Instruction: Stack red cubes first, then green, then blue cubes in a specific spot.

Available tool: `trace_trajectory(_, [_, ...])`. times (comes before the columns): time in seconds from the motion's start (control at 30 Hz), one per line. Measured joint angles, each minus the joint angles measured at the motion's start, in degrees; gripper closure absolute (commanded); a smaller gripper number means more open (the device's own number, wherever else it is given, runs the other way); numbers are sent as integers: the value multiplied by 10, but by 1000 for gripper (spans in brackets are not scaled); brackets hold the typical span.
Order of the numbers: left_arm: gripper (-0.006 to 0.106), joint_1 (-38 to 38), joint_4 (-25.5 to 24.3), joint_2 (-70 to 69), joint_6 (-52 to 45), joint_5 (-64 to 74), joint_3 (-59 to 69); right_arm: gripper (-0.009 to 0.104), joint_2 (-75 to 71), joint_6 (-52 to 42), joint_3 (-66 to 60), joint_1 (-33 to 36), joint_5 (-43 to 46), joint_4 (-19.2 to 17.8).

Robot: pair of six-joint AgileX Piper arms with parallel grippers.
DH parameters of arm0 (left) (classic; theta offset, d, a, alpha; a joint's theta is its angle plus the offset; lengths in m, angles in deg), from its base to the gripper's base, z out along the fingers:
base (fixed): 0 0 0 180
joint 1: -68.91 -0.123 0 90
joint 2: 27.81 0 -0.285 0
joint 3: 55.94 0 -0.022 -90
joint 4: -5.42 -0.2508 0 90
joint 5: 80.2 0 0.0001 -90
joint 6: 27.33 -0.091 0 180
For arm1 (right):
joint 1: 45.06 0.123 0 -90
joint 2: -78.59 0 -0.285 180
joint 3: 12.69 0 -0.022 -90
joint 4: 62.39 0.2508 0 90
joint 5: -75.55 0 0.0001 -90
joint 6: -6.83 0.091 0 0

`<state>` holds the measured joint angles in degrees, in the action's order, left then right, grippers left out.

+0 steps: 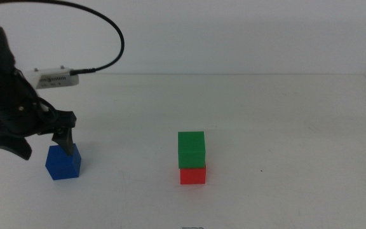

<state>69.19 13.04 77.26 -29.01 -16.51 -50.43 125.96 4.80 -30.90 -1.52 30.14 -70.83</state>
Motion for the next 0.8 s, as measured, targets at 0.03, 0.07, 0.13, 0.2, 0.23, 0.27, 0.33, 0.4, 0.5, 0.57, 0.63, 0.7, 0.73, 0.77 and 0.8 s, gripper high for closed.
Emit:
trace_trajectory(0.03, [10, 0, 0, 9, 0, -5, -2, 17, 0, 0, 0, 0, 0, 0])
trace_trajectory(0.07, [10, 0, 0, 16, 0, -12, -3, 17, 0, 0, 0, 0, 0, 0])
trace_trajectory(0.13, [10, 0, 0, 31, 0, -25, -3, 17, 0, 0, 0, 0, 0, 0])
trace_trajectory(0.2, [10, 0, 0, 44, 0, -36, -3, 17, 0, 0, 0, 0, 0, 0])
trace_trajectory(0.23, [10, 0, 0, 51, 0, -42, -3, 17, 0, 0, 0, 0, 0, 0])
trace_trajectory(0.27, [10, 0, 0, 56, 0, -47, -3, 17, 0, 0, 0, 0, 0, 0])
trace_trajectory(0.33, [10, 0, 3, 68, 0, -59, -3, 17, 0, 0, 0, 0, 0, 0])
trace_trajectory(0.4, [10, 0, 4, 77, 0, -71, -3, 17, 0, 0, 0, 0, 0, 0])
trace_trajectory(0.5, [10, 0, 5, 87, -3, -82, -3, 17, 0, 0, 0, 0, 0, 0])
trace_trajectory(0.57, [10, 0, 5, 93, -5, -87, -3, 17, 0, 0, 0, 0, 0, 0])
trace_trajectory(0.63, [11, 0, 5, 98, -6, -89, -3, 17, 0, 0, 0, 0, 0, 0])
trace_trajectory(0.7, [14, 0, 6, 103, -7, -90, -3, 17, 0, 0, 0, 0, 0, 0])
trace_trajectory(0.73, [17, 0, 6, 104, -7, -90, -3, 17, 0, 0, 0, 0, 0, 0])
trace_trajectory(0.77, [19, 0, 6, 106, -7, -90, -3, 17, 0, 0, 0, 0, 0, 0])
trace_trajectory(0.8, [22, 0, 6, 109, -7, -90, -3, 17, 0, 0, 0, 0, 0, 0])
